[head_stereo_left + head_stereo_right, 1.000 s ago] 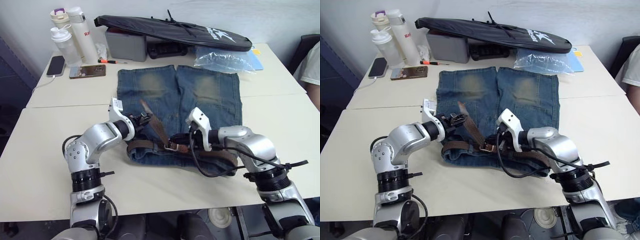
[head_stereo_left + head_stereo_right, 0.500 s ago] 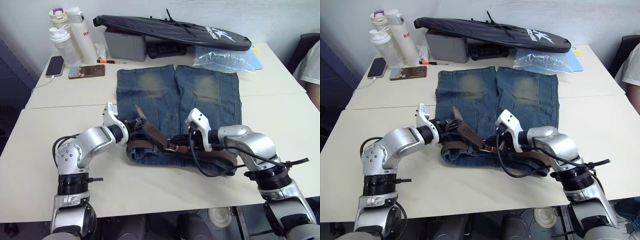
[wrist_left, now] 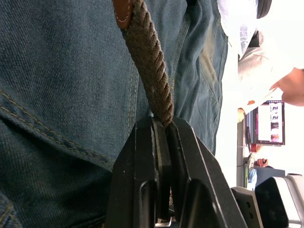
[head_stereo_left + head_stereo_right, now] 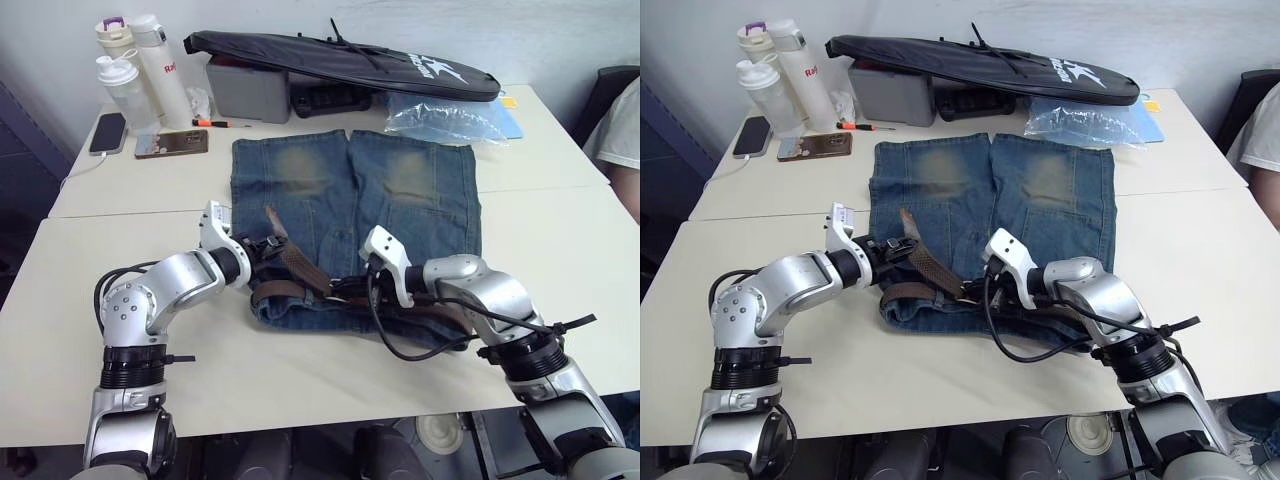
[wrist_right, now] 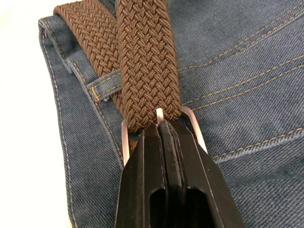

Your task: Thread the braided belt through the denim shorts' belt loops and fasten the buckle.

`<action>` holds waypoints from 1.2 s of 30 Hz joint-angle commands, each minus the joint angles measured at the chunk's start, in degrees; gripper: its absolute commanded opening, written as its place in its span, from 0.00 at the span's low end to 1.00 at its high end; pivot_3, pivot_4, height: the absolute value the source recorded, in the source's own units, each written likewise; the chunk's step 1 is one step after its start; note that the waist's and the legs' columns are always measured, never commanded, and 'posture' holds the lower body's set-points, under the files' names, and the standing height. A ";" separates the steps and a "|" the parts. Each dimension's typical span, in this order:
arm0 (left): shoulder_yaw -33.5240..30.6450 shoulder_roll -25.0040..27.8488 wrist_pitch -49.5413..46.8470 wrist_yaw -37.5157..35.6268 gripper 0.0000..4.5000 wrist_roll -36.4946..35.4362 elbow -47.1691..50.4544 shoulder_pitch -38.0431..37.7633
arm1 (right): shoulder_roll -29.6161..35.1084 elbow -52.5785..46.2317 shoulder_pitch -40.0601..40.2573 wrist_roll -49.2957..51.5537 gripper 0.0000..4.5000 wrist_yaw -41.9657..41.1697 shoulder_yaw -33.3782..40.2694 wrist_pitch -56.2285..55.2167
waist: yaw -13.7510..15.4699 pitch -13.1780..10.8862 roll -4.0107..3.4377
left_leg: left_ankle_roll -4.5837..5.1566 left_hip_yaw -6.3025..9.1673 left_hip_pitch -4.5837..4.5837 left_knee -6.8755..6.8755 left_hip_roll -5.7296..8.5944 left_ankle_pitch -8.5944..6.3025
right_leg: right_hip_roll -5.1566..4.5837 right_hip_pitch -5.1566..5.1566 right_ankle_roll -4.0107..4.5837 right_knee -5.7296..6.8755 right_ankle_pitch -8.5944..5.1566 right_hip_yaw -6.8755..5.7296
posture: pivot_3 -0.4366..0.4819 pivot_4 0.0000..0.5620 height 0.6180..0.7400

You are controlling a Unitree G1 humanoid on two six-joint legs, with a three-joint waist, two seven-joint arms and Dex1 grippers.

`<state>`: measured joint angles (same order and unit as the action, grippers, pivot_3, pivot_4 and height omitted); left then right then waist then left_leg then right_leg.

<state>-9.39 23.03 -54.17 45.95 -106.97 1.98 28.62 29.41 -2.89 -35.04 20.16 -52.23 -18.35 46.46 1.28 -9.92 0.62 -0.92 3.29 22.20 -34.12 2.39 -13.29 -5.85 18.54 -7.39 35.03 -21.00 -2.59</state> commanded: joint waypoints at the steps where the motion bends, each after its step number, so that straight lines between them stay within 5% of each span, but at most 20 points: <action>1: 0.78 -0.55 1.27 -1.53 0.00 -0.46 1.65 1.27 | -1.08 3.72 -1.40 -1.86 0.02 1.16 -3.24 5.96 | -0.01 0.01 -0.02 | -0.01 0.00 -0.01 0.00 -0.02 -0.01 | 0.02 -0.01 0.02 -0.01 0.01 0.00 | 0.48 0.27 1.00; 25: 6.17 -9.83 -7.17 -20.07 0.00 12.50 -17.67 22.50 | -0.05 12.77 -7.31 -16.26 0.02 -8.63 -25.84 8.08 | 0.09 1.59 0.20 | -0.21 -0.06 -0.22 -0.05 -0.18 -0.15 | 0.27 -0.22 0.19 -0.15 0.04 0.08 | 0.48 0.27 1.00; 36: 9.14 -18.31 -10.22 -39.14 0.00 34.26 -35.31 35.88 | 0.57 4.78 -4.30 -19.95 0.02 -6.11 -26.08 9.85 | 0.52 1.57 0.19 | -0.54 0.03 -0.99 0.07 -0.16 -0.46 | 0.25 -1.10 0.36 -0.95 -0.08 -0.12 | 0.48 0.27 1.00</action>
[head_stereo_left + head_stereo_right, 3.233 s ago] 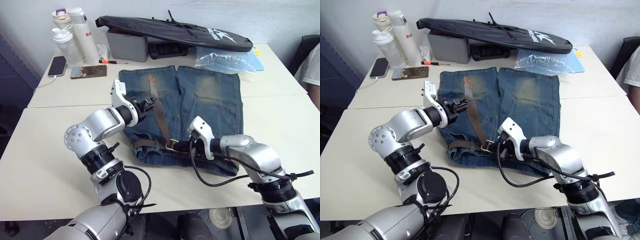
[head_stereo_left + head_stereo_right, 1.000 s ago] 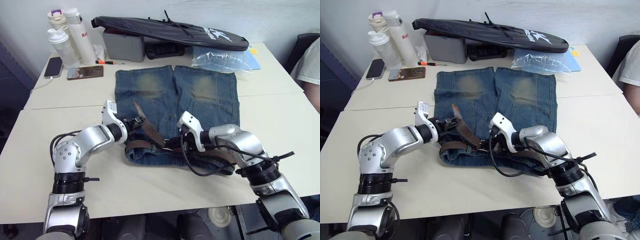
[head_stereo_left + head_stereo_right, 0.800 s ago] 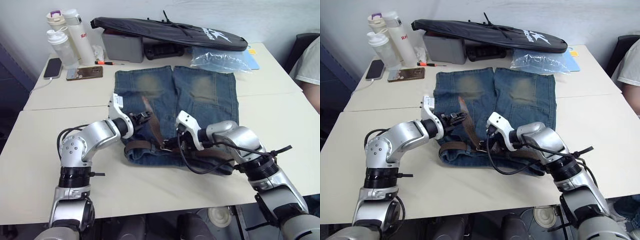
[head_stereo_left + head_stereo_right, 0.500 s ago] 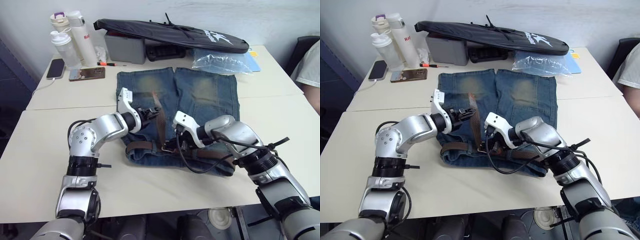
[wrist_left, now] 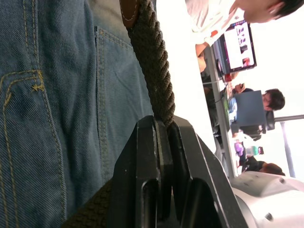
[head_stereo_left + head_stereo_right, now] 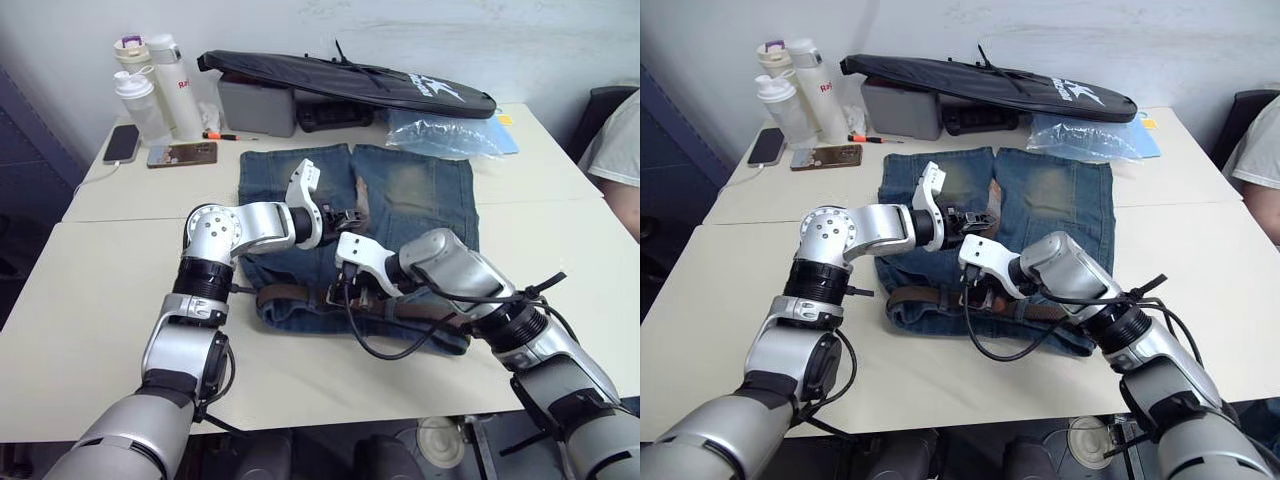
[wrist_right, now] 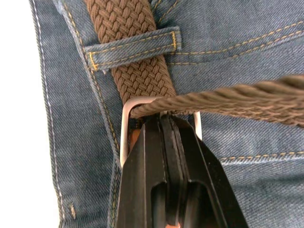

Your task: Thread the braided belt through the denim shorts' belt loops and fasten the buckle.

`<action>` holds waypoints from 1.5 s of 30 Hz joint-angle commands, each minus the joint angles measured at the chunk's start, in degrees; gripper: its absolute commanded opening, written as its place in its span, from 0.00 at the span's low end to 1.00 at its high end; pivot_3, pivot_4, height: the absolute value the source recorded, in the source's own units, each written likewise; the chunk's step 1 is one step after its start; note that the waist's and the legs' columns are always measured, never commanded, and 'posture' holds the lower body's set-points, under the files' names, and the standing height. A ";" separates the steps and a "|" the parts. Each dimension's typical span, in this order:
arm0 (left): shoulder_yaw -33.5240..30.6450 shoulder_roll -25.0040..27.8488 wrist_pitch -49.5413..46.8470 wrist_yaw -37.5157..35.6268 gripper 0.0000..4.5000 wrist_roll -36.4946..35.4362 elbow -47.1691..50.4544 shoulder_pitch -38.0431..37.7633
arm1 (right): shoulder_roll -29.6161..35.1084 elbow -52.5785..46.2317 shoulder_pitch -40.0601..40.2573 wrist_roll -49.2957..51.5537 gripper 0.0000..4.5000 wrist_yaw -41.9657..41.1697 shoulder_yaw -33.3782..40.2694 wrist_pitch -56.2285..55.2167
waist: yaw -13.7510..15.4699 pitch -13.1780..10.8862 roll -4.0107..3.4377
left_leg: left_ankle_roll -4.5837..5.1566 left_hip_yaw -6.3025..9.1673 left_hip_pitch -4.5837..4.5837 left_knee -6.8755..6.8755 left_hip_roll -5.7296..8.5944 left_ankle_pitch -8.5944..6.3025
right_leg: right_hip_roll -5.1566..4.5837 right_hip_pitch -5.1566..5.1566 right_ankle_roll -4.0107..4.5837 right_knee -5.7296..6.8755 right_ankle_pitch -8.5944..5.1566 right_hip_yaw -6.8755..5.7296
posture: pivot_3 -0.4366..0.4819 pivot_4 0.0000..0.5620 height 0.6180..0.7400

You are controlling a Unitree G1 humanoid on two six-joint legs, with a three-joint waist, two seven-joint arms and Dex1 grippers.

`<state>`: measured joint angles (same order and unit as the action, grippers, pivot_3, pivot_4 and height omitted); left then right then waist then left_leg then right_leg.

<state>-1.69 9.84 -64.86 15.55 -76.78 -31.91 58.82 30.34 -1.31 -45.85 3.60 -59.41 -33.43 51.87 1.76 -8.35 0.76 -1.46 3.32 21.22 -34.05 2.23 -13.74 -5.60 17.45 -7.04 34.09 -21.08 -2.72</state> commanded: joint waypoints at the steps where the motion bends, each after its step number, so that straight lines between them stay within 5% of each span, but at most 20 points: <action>1: 1.54 -5.89 0.55 -11.16 0.00 6.40 -3.23 6.95 | -0.33 2.57 6.80 -4.05 0.02 1.47 -11.01 4.53 | -0.08 0.01 0.07 | 0.00 0.00 0.04 0.00 0.00 0.00 | 0.01 0.00 0.00 -0.08 0.00 -0.01 | 0.48 0.27 1.00; 16: 3.57 -16.75 5.64 -39.46 0.00 35.02 -23.71 19.24 | -1.55 -2.16 10.03 -7.43 0.02 6.20 -8.90 6.74 | -0.04 0.01 -0.07 | -0.03 -0.24 -0.05 0.15 0.02 -0.08 | -0.20 0.00 -0.02 -0.23 -0.01 -0.11 | 0.48 0.27 1.00; 34: -6.77 -6.12 -1.54 -39.12 0.00 41.41 -16.76 13.83 | 3.20 -15.20 12.83 -1.12 0.02 10.71 10.16 8.60 | 0.01 -1.25 -0.35 | 0.05 -0.29 0.35 0.28 0.15 -0.19 | -0.56 0.39 -0.22 0.17 0.03 -0.30 | 0.48 0.27 1.00; 41: -7.26 -6.95 -2.75 -38.52 0.00 42.48 -13.92 11.88 | 3.61 -19.52 9.62 3.87 0.02 11.63 16.21 12.49 | 0.42 -1.64 -0.40 | 0.06 -0.29 0.47 0.29 0.26 -0.19 | -0.65 0.41 -0.35 0.00 0.08 -0.31 | 0.48 0.27 1.00; 45: -7.19 -7.85 -3.11 -38.31 0.00 43.13 -12.75 11.13 | 4.29 -20.95 7.82 6.20 0.02 12.05 17.74 14.77 | 0.23 -1.66 -0.43 | 0.47 -0.37 1.13 0.16 0.23 0.08 | -0.63 1.24 -0.34 0.36 0.09 -0.27 | 0.48 0.27 1.00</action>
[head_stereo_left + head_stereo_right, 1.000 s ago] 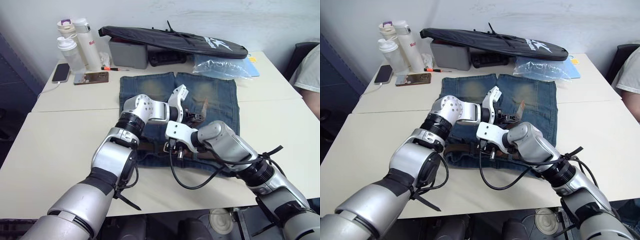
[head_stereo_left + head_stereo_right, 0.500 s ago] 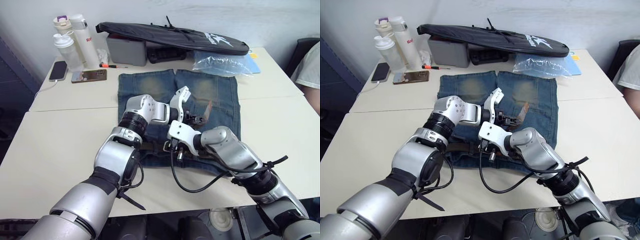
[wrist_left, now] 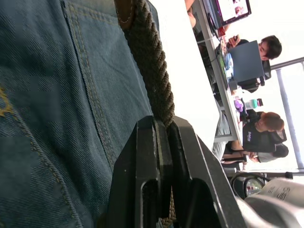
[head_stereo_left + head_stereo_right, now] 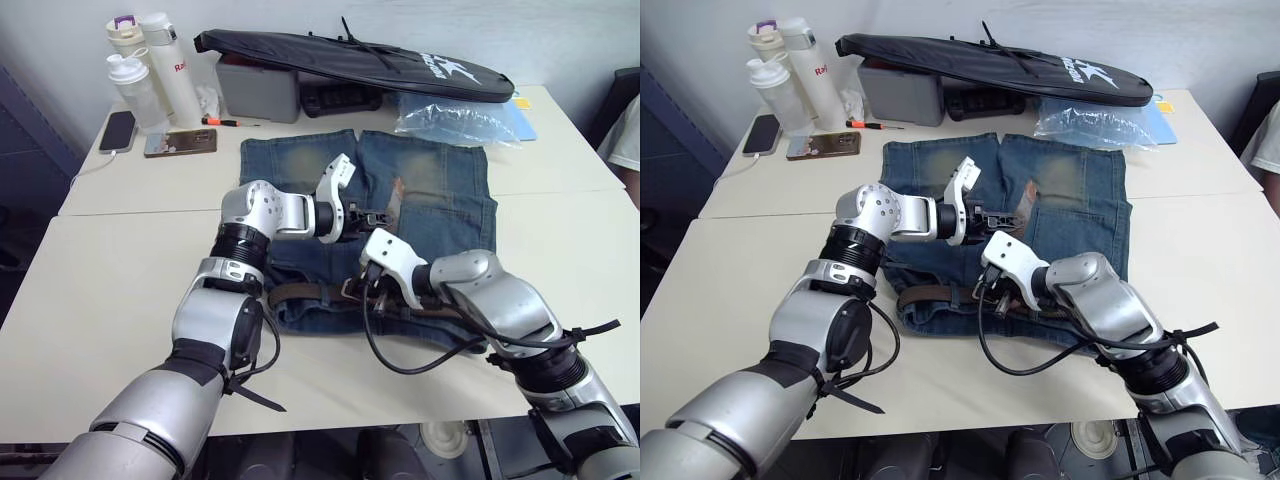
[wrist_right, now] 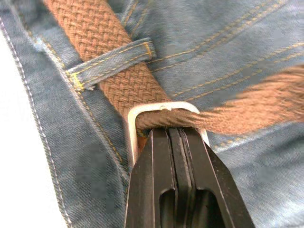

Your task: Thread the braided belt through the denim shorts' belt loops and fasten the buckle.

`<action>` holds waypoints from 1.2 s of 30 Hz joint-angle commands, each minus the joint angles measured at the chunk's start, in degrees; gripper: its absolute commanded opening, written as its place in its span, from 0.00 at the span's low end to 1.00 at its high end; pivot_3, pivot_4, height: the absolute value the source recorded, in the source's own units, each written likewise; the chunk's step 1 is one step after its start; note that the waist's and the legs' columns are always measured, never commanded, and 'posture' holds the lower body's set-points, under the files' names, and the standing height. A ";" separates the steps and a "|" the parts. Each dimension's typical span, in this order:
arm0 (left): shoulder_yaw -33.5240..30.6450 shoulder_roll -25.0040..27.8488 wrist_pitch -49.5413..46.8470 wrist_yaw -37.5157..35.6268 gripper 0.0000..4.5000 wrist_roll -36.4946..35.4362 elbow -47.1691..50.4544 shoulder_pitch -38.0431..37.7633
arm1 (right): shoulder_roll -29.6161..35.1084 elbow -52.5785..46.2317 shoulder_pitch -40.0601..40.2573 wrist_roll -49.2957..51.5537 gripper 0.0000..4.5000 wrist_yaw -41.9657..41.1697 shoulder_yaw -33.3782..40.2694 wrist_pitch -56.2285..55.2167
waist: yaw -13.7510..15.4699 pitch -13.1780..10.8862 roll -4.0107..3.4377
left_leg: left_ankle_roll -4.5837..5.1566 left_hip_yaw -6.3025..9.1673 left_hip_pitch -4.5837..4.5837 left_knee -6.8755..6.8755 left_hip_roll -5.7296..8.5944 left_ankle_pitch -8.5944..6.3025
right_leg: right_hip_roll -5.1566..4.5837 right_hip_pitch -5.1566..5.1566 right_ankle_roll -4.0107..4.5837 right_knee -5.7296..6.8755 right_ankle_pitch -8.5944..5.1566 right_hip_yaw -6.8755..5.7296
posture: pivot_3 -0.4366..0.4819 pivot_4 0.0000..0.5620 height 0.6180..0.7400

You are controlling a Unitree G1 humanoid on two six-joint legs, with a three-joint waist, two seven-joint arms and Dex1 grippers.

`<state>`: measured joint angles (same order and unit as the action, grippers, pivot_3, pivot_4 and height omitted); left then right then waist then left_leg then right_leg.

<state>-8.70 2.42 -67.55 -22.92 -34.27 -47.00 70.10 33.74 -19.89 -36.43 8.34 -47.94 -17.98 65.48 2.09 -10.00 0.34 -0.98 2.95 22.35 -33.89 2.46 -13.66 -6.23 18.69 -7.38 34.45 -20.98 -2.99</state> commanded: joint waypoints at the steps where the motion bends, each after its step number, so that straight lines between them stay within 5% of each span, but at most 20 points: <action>1: 0.24 -0.55 -0.51 -0.14 0.00 0.94 2.73 -0.29 | 1.36 -3.01 -2.11 2.26 0.02 0.40 2.98 2.07 | -0.23 -0.01 -0.01 | 0.01 -0.04 -0.01 0.01 -0.04 0.01 | 0.02 0.03 0.00 0.03 0.00 0.00 | 0.48 0.27 1.00; 9: 1.76 -1.08 -1.99 -1.66 0.00 1.83 5.70 -0.88 | 12.34 -13.63 0.37 13.45 0.02 -4.77 12.96 13.13 | -0.53 -0.09 -0.01 | 0.00 -0.27 -0.01 0.11 -0.16 0.01 | 0.13 0.13 0.00 -0.05 0.00 0.00 | 0.48 0.27 1.00; 16: 15.08 2.65 0.76 -10.14 0.00 5.29 21.89 -6.75 | 19.07 -17.35 6.64 20.34 0.02 -5.74 26.75 15.91 | -0.49 -0.10 -0.03 | -0.07 -0.43 0.01 0.17 -0.15 -0.03 | 0.12 0.00 0.03 -0.25 0.01 0.02 | 0.48 0.27 1.00; 23: 26.15 12.01 16.10 -19.22 0.00 12.60 37.95 -13.04 | 18.50 -18.99 9.67 21.53 0.02 -2.43 30.80 7.74 | -0.58 -0.08 -0.23 | -0.13 -0.63 -0.06 0.19 -0.51 -0.06 | 0.42 0.01 0.23 -0.41 0.13 0.06 | 0.48 0.27 1.00; 28: 35.15 21.15 38.68 -23.10 0.00 26.54 44.16 -17.20 | 20.17 -17.58 8.85 17.77 0.02 0.30 27.58 -2.42 | -0.57 -0.10 -0.25 | -0.13 -0.62 -0.04 0.17 -0.55 -0.06 | 0.51 -0.01 0.25 -0.49 0.14 0.11 | 0.48 0.27 1.00; 36: 34.72 24.53 52.96 -21.22 0.00 36.85 39.86 -19.49 | 22.52 -20.12 9.62 24.48 0.02 -3.10 24.09 -0.93 | 0.01 -0.12 -0.27 | -0.03 -0.58 0.06 0.03 -0.58 -0.06 | 0.56 -0.05 0.29 -0.53 0.16 0.03 | 0.48 0.27 1.00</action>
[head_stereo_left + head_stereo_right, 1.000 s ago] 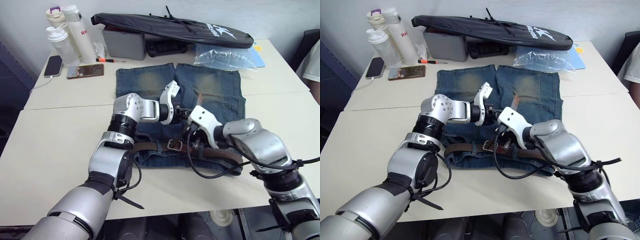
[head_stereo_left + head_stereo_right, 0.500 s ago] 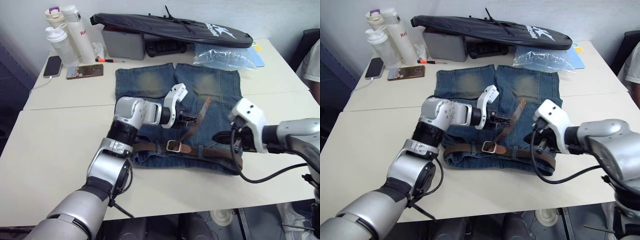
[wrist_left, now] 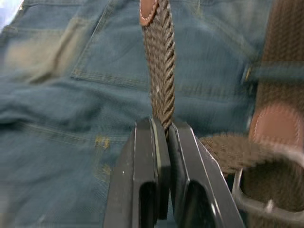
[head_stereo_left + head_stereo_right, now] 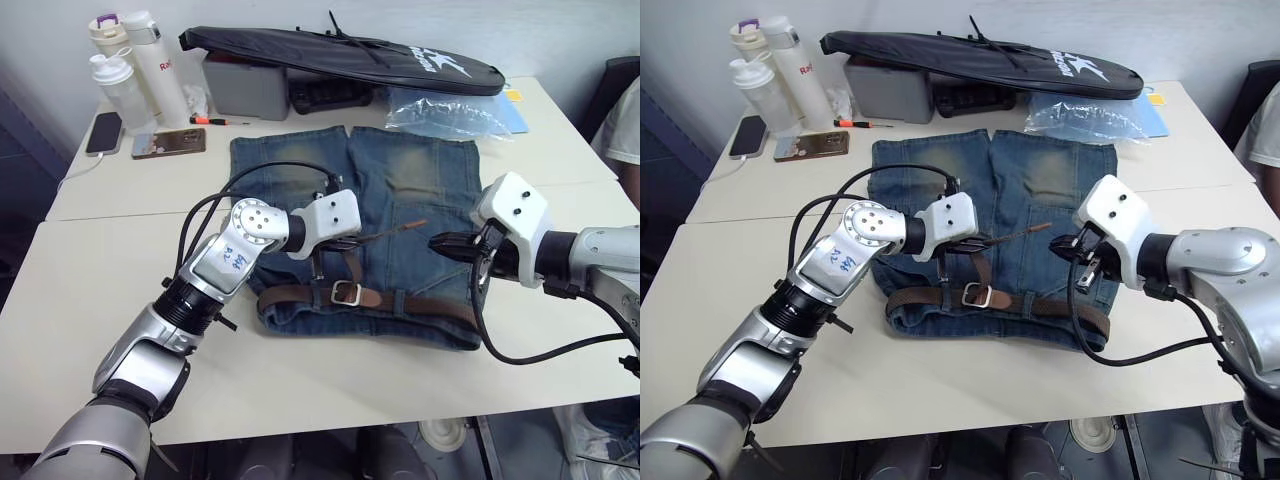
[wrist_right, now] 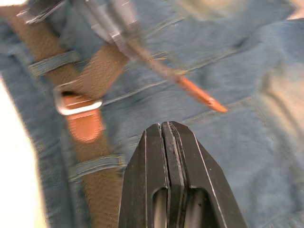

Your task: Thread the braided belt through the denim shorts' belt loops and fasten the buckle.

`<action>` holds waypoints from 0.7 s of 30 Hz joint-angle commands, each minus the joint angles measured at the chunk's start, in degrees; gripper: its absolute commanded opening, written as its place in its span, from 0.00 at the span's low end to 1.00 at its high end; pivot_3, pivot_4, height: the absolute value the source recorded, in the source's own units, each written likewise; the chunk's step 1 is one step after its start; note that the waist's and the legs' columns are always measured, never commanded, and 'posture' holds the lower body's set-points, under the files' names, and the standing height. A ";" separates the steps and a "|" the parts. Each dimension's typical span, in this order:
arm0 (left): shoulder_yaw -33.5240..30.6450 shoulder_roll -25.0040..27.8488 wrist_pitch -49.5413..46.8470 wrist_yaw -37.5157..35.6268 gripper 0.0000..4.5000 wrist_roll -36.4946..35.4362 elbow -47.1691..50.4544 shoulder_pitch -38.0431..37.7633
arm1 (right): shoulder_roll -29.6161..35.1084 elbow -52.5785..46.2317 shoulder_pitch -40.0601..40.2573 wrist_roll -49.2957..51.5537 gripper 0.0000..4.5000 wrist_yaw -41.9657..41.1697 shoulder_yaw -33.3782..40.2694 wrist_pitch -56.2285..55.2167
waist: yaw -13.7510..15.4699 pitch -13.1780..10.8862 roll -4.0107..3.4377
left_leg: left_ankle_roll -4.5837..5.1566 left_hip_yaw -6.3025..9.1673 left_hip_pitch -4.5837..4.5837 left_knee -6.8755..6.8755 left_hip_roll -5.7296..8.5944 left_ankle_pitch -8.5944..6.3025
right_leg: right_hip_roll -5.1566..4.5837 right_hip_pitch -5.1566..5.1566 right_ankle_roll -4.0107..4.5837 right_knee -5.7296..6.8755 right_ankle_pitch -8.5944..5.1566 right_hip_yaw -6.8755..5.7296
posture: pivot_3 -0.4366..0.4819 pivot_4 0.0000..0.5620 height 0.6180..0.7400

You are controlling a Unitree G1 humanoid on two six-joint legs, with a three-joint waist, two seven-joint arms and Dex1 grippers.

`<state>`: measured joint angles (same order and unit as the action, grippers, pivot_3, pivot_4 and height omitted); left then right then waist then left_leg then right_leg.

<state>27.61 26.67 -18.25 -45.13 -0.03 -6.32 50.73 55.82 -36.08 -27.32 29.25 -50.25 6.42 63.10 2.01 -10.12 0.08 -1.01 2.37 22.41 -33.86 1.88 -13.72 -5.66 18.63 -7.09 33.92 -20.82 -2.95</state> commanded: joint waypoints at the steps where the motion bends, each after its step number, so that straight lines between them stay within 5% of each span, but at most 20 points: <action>1: -1.71 0.26 5.00 1.53 0.00 3.64 -1.38 -0.15 | 0.10 -5.29 1.48 3.00 0.02 0.12 -2.32 0.80 | 0.18 0.01 -0.01 | 0.03 0.02 -0.01 -0.01 0.00 -0.01 | -0.01 0.00 0.00 0.01 0.00 0.02 | 0.48 0.27 1.00; 6: -1.31 1.03 11.80 2.20 0.00 8.22 -3.79 -0.33 | -3.74 -7.90 5.38 -0.12 0.08 5.57 -10.56 -1.68 | 0.40 0.01 -0.01 | 0.13 0.12 0.00 -0.08 -0.02 -0.04 | 0.00 0.02 0.00 0.10 0.00 0.01 | 0.48 0.27 1.00; 14: -1.64 1.55 17.85 0.23 0.00 11.19 -6.02 -1.03 | -4.08 -5.10 8.57 -13.75 0.84 11.07 -21.92 -14.83 | 0.64 0.02 -0.03 | 0.17 0.21 -0.02 -0.13 -0.02 -0.05 | 0.01 0.06 0.00 0.22 0.00 0.05 | 0.48 0.27 1.00; 21: -2.29 0.90 19.32 -1.05 0.00 12.02 -7.52 -0.81 | -5.88 -1.12 10.51 -22.21 0.84 13.65 -26.88 -21.29 | 0.68 0.02 -0.03 | 0.19 0.21 -0.03 -0.22 -0.02 -0.04 | 0.01 0.07 0.00 0.42 0.00 0.05 | 0.48 0.27 1.00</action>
<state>27.06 27.67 0.09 -45.98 11.64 -14.46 49.45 50.42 -36.69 -16.63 9.05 -37.64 -20.77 43.67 2.69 -10.10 0.05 -0.81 2.58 22.37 -34.08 1.87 -13.75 -5.66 18.71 -7.09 34.40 -20.82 -2.89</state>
